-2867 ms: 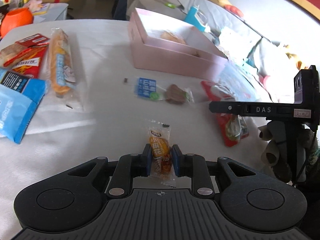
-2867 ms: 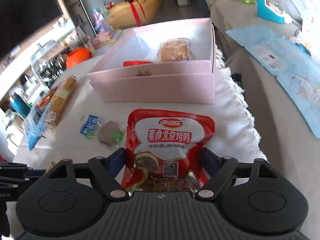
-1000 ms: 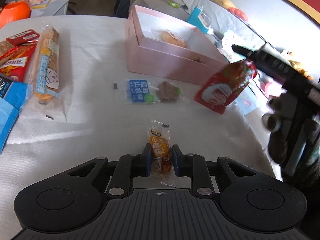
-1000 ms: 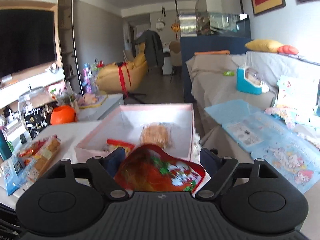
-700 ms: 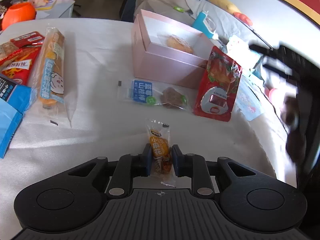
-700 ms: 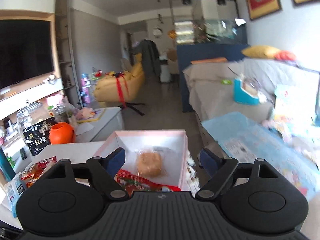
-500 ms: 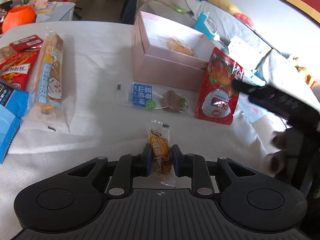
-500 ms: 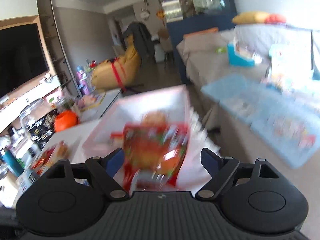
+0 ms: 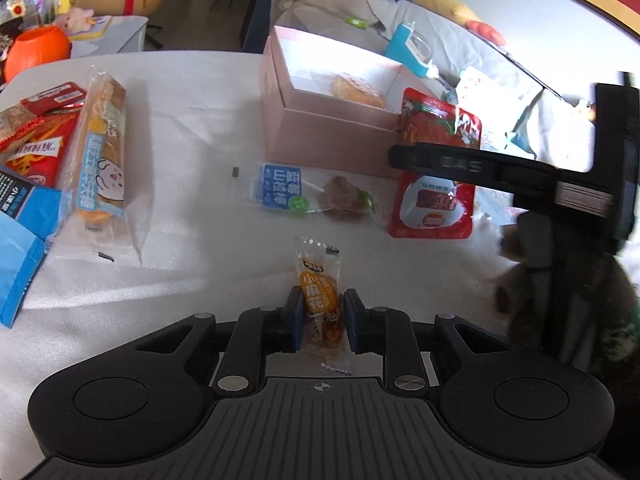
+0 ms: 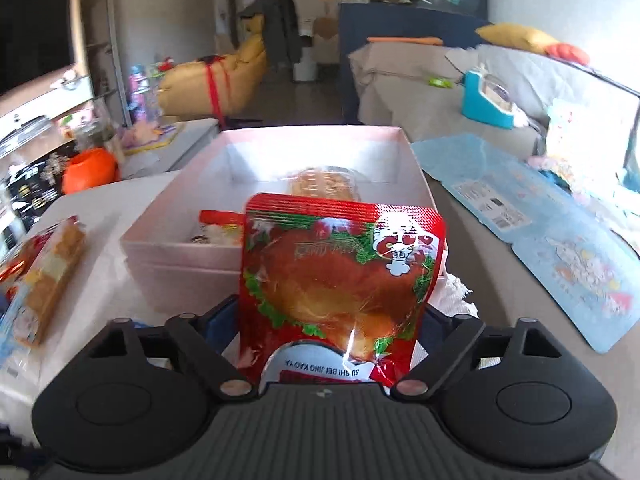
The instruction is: Organize snacks
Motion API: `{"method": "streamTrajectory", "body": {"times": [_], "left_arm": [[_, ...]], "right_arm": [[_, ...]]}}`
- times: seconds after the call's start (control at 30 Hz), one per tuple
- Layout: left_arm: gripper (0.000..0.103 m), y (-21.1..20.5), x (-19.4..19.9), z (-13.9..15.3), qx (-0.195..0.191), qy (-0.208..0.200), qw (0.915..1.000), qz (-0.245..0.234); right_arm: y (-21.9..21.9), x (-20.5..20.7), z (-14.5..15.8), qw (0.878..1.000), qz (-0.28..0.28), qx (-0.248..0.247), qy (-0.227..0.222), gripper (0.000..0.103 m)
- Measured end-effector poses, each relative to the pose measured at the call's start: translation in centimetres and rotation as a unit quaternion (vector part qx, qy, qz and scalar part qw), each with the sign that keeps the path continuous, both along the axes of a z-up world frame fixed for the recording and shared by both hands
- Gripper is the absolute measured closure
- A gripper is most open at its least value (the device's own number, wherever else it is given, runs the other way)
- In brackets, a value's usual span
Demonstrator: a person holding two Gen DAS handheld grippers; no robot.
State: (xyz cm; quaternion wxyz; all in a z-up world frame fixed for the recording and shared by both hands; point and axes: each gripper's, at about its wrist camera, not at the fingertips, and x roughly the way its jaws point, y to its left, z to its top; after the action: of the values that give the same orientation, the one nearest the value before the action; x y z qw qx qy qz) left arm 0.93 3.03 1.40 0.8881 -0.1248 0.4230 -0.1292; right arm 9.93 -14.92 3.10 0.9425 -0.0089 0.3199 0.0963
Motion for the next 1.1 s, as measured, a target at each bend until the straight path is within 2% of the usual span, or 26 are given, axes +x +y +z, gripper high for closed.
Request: {"method": "streamTrajectory", "body": {"times": [0.1, 0.27, 0.3, 0.33, 0.4, 0.47, 0.57, 0.63, 0.67, 0.7, 0.77, 0.9, 0.97, 1.1], "left_arm": [[0.078, 0.1, -0.1, 0.0, 0.000, -0.001, 1.0000, 0.000], [0.078, 0.0, -0.4, 0.1, 0.003, -0.006, 1.0000, -0.003], [0.078, 0.0, -0.5, 0.1, 0.003, -0.007, 1.0000, -0.004], [0.078, 0.1, -0.6, 0.3, 0.000, -0.008, 1.0000, -0.006], [0.078, 0.2, -0.6, 0.7, -0.005, -0.014, 0.9999, -0.007], [0.078, 0.4, -0.6, 1.1, 0.000, -0.019, 0.9998, -0.003], [0.078, 0.6, -0.7, 1.2, 0.002, -0.018, 0.9998, 0.005], [0.078, 0.8, -0.7, 1.1, 0.000, -0.015, 0.9998, 0.009], [0.078, 1.0, -0.7, 1.0, -0.002, -0.013, 0.9999, 0.010], [0.078, 1.0, -0.7, 0.9, -0.002, -0.011, 0.9999, 0.010], [0.078, 1.0, -0.6, 0.7, -0.003, -0.008, 0.9999, 0.009], [0.078, 0.8, -0.6, 0.3, -0.005, -0.005, 1.0000, 0.005], [0.078, 0.8, -0.6, 0.1, -0.007, -0.005, 0.9999, 0.006], [0.078, 0.8, -0.6, 0.0, -0.009, -0.007, 0.9999, 0.008]], "right_arm": [[-0.8, -1.2, 1.3, 1.000, 0.026, 0.005, -0.003, 0.038], [-2.5, -2.7, 3.3, 0.998, 0.055, 0.014, -0.018, 0.051], [-2.8, -2.9, 3.8, 0.998, 0.056, 0.018, -0.023, 0.060], [-3.2, -3.0, 4.3, 0.998, 0.059, 0.022, -0.025, 0.082], [-3.8, -3.2, 5.2, 0.996, 0.072, 0.045, -0.025, 0.082], [-4.1, -3.5, 6.0, 0.995, 0.073, 0.045, -0.043, 0.083], [-4.1, -3.5, 5.9, 0.996, 0.067, 0.025, -0.059, 0.082], [-4.3, -3.4, 5.3, 0.997, 0.054, 0.021, -0.057, 0.065], [-4.4, -3.4, 4.7, 0.997, 0.047, 0.018, -0.058, 0.042], [-4.4, -3.6, 4.3, 0.997, 0.043, 0.017, -0.061, 0.027], [-4.0, -3.7, 3.3, 0.997, 0.045, 0.009, -0.067, 0.025], [-2.1, -3.0, 1.6, 0.995, 0.046, -0.057, -0.069, 0.025], [-1.6, -2.2, 0.8, 0.995, 0.032, -0.075, -0.063, 0.025], [-1.2, -1.3, 0.2, 0.998, -0.009, -0.049, -0.046, 0.017]]}}
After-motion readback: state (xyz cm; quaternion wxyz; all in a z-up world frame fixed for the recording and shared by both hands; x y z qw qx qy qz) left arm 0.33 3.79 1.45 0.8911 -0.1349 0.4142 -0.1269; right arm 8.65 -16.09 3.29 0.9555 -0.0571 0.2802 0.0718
